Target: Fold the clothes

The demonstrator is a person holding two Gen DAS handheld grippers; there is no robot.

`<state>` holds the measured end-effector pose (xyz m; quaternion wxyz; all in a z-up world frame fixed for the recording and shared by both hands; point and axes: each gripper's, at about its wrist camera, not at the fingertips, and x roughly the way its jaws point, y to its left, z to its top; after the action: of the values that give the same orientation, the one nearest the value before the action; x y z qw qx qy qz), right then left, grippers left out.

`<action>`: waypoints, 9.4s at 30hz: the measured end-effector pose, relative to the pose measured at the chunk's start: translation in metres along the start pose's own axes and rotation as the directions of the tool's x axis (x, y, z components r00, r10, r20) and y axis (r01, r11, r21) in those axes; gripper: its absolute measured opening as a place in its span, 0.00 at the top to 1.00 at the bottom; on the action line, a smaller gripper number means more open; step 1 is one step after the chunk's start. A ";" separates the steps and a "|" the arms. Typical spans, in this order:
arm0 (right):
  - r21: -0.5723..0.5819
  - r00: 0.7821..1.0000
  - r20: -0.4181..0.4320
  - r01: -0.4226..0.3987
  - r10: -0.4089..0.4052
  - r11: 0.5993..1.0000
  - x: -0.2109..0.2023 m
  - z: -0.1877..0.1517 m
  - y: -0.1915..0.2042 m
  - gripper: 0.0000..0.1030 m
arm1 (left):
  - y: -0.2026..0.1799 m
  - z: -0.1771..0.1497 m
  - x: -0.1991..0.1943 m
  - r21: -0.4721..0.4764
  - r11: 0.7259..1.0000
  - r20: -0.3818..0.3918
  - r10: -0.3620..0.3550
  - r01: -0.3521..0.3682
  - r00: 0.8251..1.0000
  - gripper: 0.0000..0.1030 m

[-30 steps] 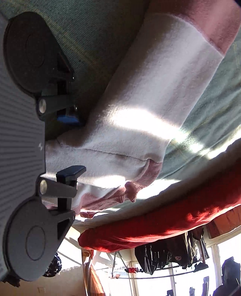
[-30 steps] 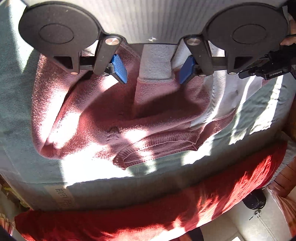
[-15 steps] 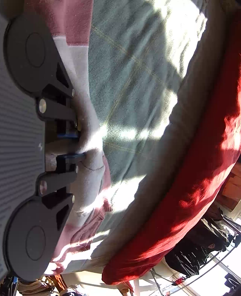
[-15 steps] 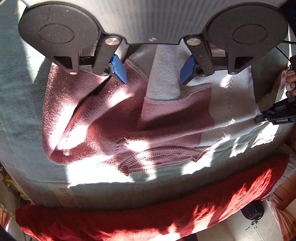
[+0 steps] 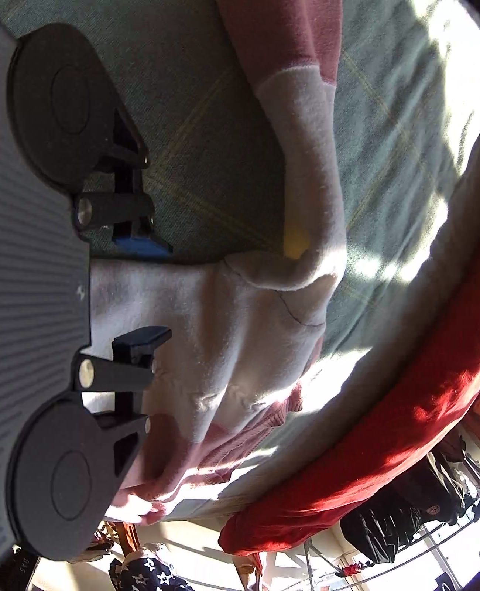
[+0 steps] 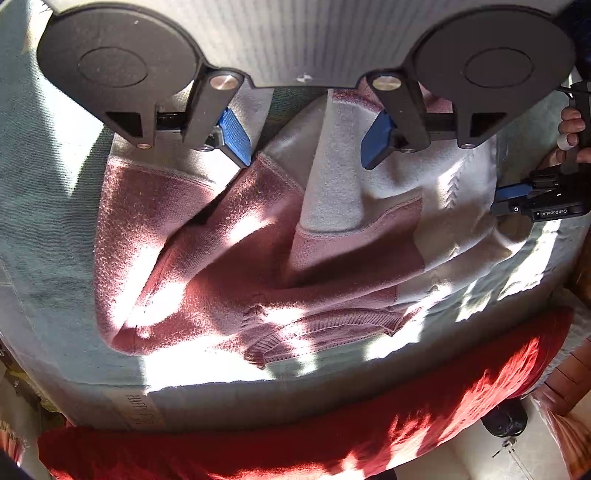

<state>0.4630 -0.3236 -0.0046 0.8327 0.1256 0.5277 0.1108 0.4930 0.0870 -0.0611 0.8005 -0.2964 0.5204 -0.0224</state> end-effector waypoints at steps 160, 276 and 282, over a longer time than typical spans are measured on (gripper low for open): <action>-0.788 0.984 -0.115 -0.173 0.134 0.591 0.144 0.023 0.312 0.53 | 0.085 0.134 -0.008 0.446 0.873 0.071 0.185 -0.197 0.980 0.66; -0.497 0.947 -0.206 -0.319 0.247 0.807 0.194 0.042 0.362 0.39 | 0.153 0.138 -0.085 0.289 0.913 0.238 0.224 -0.289 0.945 0.61; -0.466 0.998 0.008 -0.047 0.058 0.883 0.184 0.085 0.305 0.38 | 0.155 0.115 -0.053 0.317 0.899 0.181 0.257 -0.304 0.949 0.59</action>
<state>0.6012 0.0147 -0.0262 0.8410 -0.0624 0.4729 0.2554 0.5238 0.2843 -0.0627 0.8677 -0.0761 0.4907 0.0238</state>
